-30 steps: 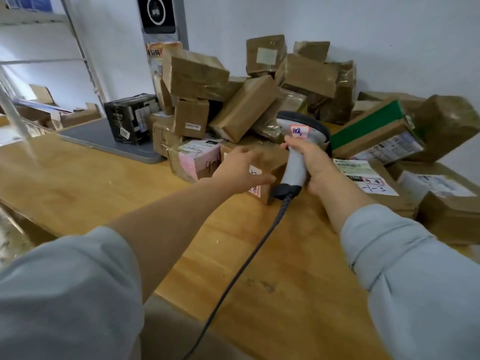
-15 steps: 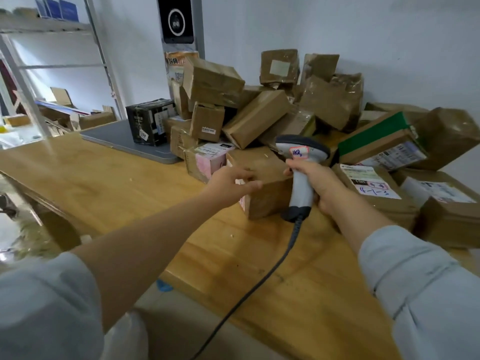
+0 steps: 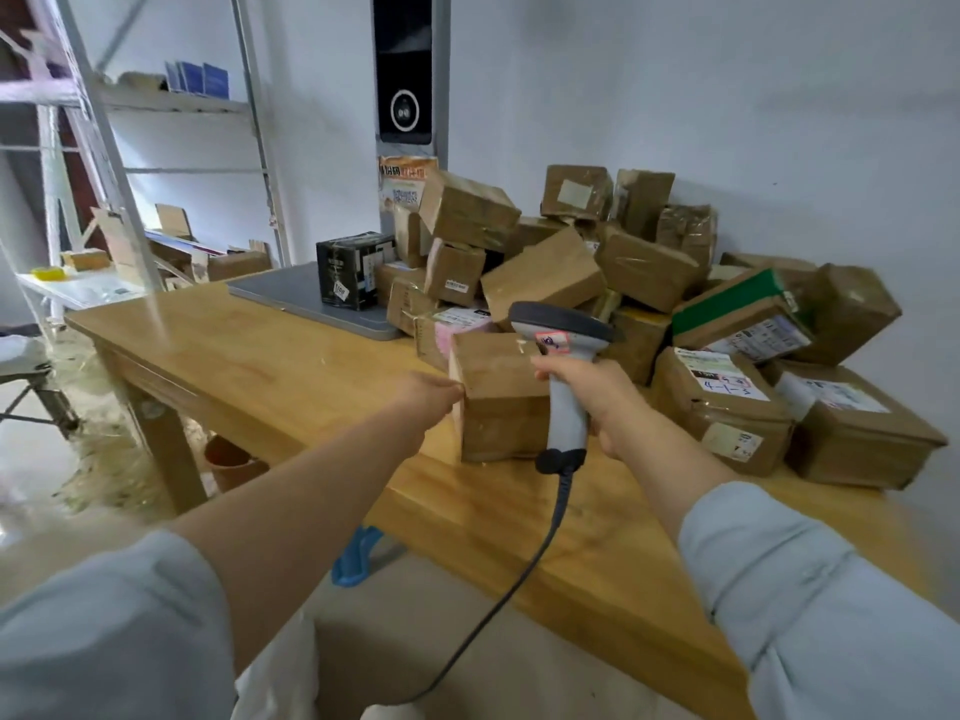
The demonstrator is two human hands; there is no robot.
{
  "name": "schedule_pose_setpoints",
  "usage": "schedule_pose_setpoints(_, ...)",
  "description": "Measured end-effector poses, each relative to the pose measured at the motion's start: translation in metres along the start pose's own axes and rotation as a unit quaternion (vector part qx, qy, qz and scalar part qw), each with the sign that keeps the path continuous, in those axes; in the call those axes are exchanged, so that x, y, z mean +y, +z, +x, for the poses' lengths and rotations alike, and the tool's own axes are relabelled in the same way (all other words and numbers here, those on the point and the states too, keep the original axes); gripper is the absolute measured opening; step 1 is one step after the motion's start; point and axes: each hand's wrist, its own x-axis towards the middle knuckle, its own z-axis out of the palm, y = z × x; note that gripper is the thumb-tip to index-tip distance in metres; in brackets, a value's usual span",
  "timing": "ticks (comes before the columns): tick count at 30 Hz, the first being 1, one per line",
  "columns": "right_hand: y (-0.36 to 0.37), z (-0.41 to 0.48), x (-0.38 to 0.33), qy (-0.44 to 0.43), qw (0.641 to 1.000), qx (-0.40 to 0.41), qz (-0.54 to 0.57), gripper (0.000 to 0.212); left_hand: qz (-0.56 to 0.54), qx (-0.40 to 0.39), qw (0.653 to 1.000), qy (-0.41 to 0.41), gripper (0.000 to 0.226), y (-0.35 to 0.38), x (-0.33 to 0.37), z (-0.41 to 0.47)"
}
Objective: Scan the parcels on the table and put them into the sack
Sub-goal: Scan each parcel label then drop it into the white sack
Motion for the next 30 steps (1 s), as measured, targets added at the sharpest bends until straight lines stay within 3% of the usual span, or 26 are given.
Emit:
schedule_pose_setpoints(3,-0.003,-0.007,-0.002,0.015,1.000,-0.001,0.022,0.044,-0.059,0.019,0.998,-0.017,0.035,-0.008,0.004,-0.007)
schedule_pose_setpoints(7,-0.011,-0.009,0.007,0.064,0.996,-0.006,0.067,0.032,-0.163,-0.027,0.986,-0.032,0.041,-0.004,0.015,-0.012)
schedule_pose_setpoints(10,-0.018,-0.007,0.015,0.074,0.996,0.023,0.051,0.036,-0.153,-0.020,0.987,-0.052,0.062,0.005,0.022,-0.006)
schedule_pose_setpoints(14,-0.031,0.001,0.011,0.048,0.993,0.073,0.084,0.053,-0.150,-0.015,0.986,-0.065,0.048,0.012,0.026,0.005)
schedule_pose_setpoints(18,-0.036,0.008,0.001,0.021,0.993,0.062,0.101,0.064,-0.148,-0.008,0.987,-0.068,0.046,0.017,0.029,0.010)
schedule_pose_setpoints(22,-0.032,0.014,-0.004,0.018,0.994,0.047,0.100,0.056,-0.143,-0.045,0.987,-0.061,0.039,0.023,0.032,0.016)
schedule_pose_setpoints(30,-0.035,0.031,0.006,0.037,0.992,0.058,0.101,0.060,-0.073,-0.009,0.996,-0.047,0.027,0.028,0.033,0.041)
